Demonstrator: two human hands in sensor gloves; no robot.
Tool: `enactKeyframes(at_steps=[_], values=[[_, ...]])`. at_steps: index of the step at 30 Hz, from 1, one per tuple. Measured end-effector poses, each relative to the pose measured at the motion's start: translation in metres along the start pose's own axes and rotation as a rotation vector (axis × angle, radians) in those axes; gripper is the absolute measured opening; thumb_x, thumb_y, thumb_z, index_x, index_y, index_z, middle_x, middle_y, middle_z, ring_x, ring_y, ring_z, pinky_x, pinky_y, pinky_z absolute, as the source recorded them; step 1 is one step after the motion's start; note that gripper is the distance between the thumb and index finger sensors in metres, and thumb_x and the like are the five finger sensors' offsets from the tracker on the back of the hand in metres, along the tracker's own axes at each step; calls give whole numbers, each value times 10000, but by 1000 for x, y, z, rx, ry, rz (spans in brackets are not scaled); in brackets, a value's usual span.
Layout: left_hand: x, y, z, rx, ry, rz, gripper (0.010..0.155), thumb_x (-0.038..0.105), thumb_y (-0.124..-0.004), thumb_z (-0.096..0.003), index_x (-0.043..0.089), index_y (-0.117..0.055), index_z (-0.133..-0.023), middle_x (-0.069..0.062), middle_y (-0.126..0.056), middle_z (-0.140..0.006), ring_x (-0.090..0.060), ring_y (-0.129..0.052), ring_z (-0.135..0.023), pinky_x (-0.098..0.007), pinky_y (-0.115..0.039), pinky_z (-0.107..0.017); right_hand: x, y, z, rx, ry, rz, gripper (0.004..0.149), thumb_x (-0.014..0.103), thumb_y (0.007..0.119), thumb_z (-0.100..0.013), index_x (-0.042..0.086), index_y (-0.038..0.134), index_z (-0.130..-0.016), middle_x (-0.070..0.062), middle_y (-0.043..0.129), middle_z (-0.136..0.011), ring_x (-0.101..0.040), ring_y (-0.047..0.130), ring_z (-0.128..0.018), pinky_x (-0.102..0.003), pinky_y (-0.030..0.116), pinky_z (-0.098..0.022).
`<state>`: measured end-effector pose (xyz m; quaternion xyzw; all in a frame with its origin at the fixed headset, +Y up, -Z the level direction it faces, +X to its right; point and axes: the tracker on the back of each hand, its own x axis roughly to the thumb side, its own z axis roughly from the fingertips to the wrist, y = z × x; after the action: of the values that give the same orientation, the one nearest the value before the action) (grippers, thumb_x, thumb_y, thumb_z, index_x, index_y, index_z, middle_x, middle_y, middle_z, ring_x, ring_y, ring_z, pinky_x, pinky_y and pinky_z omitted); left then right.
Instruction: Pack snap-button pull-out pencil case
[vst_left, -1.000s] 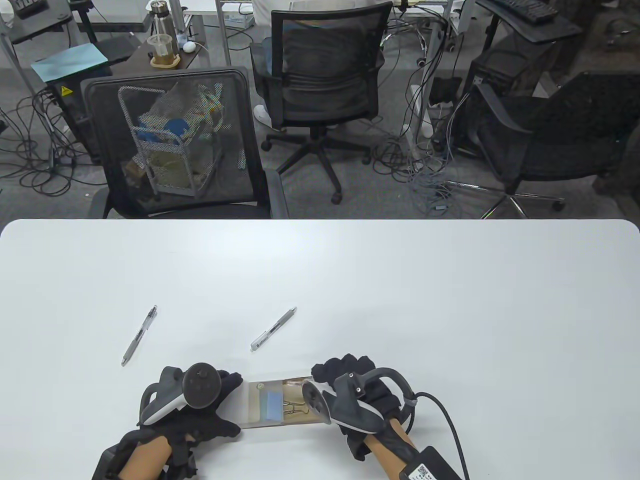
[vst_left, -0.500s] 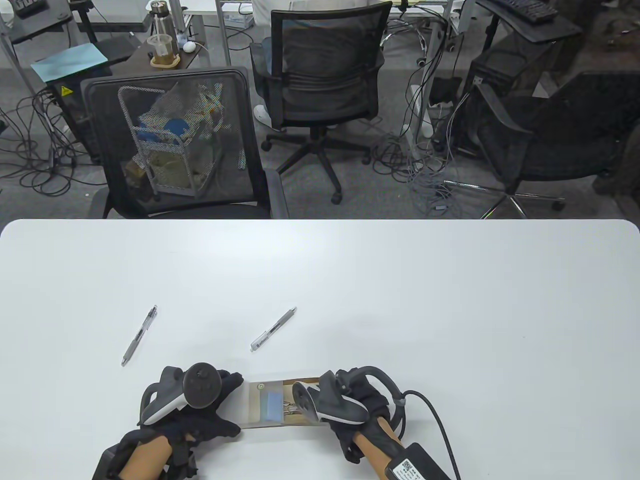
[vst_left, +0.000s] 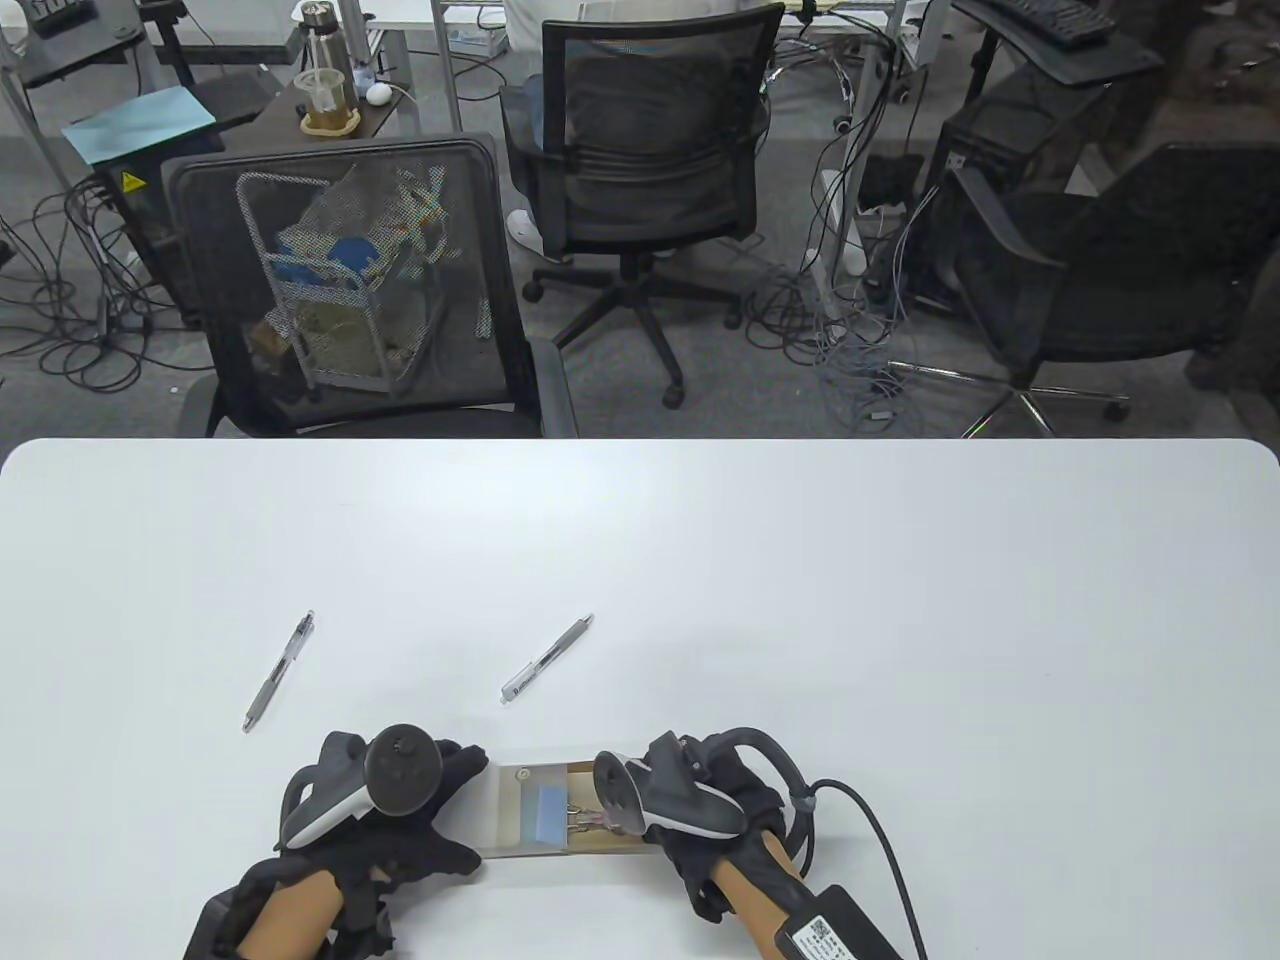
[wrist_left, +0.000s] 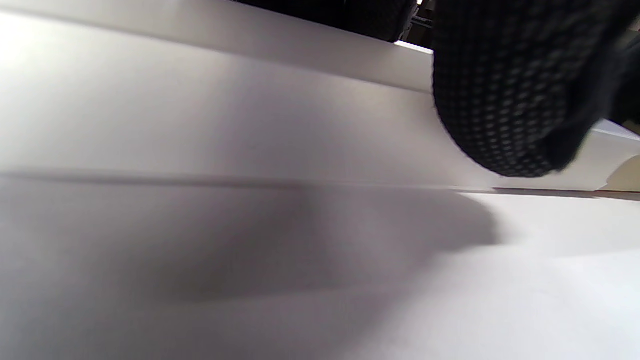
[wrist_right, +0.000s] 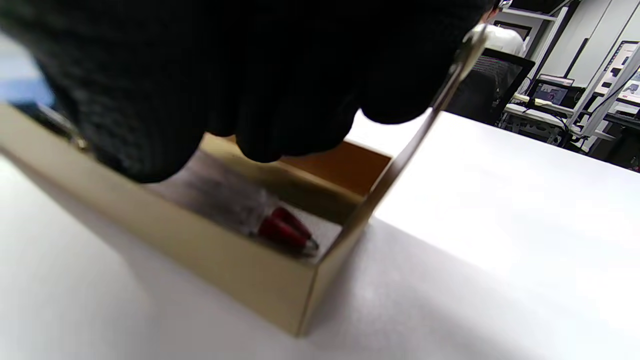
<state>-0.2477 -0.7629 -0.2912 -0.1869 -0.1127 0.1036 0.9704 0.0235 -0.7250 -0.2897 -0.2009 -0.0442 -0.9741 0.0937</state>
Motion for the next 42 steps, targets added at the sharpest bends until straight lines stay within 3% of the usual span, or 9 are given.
enactKeyframes(at_steps=[6,10,14,20,25,28,31,36,42], values=[[0,0,0,4,-1,-3,964,595,-982,-237,424,-558,-1086,103,-575,-1175,-247,-635,-1132,-630,-404,-844,-33,-27,32,-288,73,-78,644,620,839,-340,437,703,-943,157,845,-990,-90,889,-828,-339,797,-630],[0,0,0,4,2,-5,969,596,-983,-237,421,-556,-1089,106,-575,-1175,-245,-634,-1134,-633,-401,-843,-60,-19,49,-420,182,-162,754,714,733,-364,406,578,-1034,109,731,-1095,-151,801,-939,-440,715,-723],[1,0,1,10,5,-21,969,594,-983,-239,417,-555,-1091,100,-575,-1177,-251,-631,-1137,-634,-398,-843,-73,5,51,-405,231,-193,811,751,680,-370,387,503,-1072,66,634,-1163,-209,718,-1025,-564,606,-767],[3,12,5,-26,26,-10,1059,615,-968,-240,393,-438,-1130,76,-450,-1226,-310,-478,-1191,-649,-346,-843,-84,15,55,-376,258,-184,820,762,659,-372,387,477,-1079,67,598,-1179,-217,682,-1050,-595,546,-776],[17,50,1,137,114,44,987,576,-973,-281,376,-494,-1121,61,-505,-1209,-313,-512,-1175,-640,-367,-842,-83,15,55,-388,242,-212,829,770,645,-372,383,463,-1082,66,592,-1180,-217,679,-1051,-595,541,-776],[36,67,-19,204,239,-29,906,561,-967,-297,376,-577,-1093,68,-591,-1173,-300,-593,-1143,-626,-400,-842,-80,15,56,-400,232,-206,829,769,641,-373,377,463,-1082,65,593,-1179,-219,681,-1049,-597,543,-772],[52,73,-48,179,331,-73,829,551,-965,-305,378,-656,-1055,77,-666,-1130,-284,-664,-1108,-615,-424,-840,-79,15,57,-403,229,-199,831,770,640,-373,377,460,-1082,65,594,-1178,-218,682,-1049,-597,545,-772],[69,65,-95,105,488,-154,732,527,-968,-315,378,-746,-996,86,-758,-1065,-264,-747,-1055,-599,-449,-841,-79,17,57,-398,228,-192,825,768,640,-373,378,468,-1079,66,599,-1176,-216,686,-1046,-595,550,-770],[73,49,-132,30,605,-216,666,515,-976,-319,377,-803,-948,102,-811,-1015,-245,-789,-1021,-590,-457,-845,-79,16,59,-412,227,-194,823,766,640,-375,374,470,-1079,63,603,-1174,-217,688,-1044,-594,553,-769]])
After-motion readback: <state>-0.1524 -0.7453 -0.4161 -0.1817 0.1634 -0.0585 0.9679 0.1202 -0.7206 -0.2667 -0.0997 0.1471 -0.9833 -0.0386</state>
